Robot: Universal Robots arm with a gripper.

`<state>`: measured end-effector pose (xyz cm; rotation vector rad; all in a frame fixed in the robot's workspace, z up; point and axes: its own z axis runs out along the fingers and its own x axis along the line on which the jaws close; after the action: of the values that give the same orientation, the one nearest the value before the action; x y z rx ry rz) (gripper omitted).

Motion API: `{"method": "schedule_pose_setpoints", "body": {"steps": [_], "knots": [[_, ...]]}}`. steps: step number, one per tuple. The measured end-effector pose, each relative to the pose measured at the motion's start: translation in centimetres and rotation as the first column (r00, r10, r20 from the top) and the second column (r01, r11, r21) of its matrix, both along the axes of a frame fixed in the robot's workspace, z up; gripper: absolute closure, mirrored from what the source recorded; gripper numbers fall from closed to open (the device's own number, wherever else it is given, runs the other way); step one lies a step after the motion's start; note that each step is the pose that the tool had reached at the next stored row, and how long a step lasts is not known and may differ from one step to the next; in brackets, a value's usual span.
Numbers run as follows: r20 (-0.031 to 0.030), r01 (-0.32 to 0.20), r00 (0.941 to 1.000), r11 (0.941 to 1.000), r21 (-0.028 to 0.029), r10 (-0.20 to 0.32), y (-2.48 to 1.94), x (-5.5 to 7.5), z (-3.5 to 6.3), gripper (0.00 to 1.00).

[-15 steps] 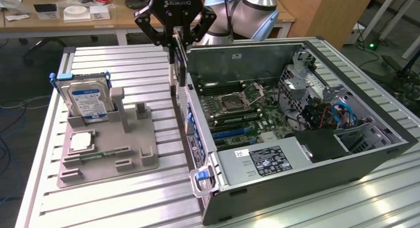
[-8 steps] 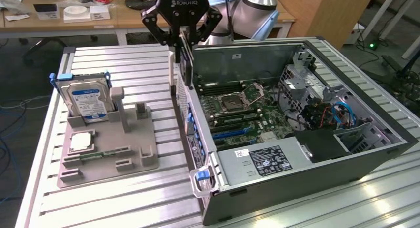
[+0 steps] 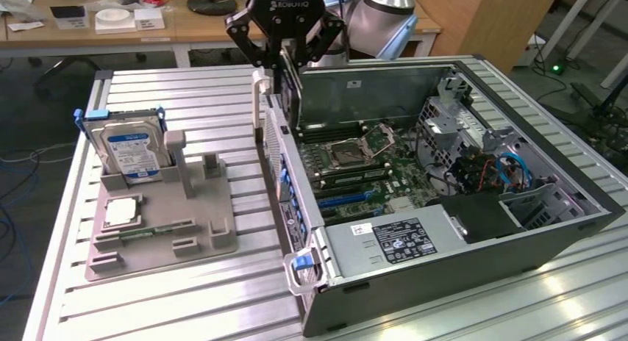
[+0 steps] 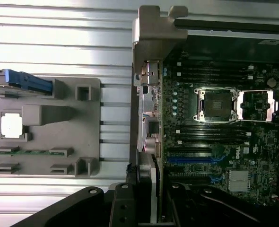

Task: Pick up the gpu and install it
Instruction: 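Pick up the gpu and move the gpu toward the slot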

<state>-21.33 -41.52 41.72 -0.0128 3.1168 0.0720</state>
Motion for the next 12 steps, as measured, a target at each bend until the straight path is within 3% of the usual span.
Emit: {"method": "schedule_pose_setpoints", "body": {"steps": [12], "knots": [[0.0000,0.000,1.0000,1.0000,-0.0001,0.000,0.00,2.3,0.00,0.72]]}}
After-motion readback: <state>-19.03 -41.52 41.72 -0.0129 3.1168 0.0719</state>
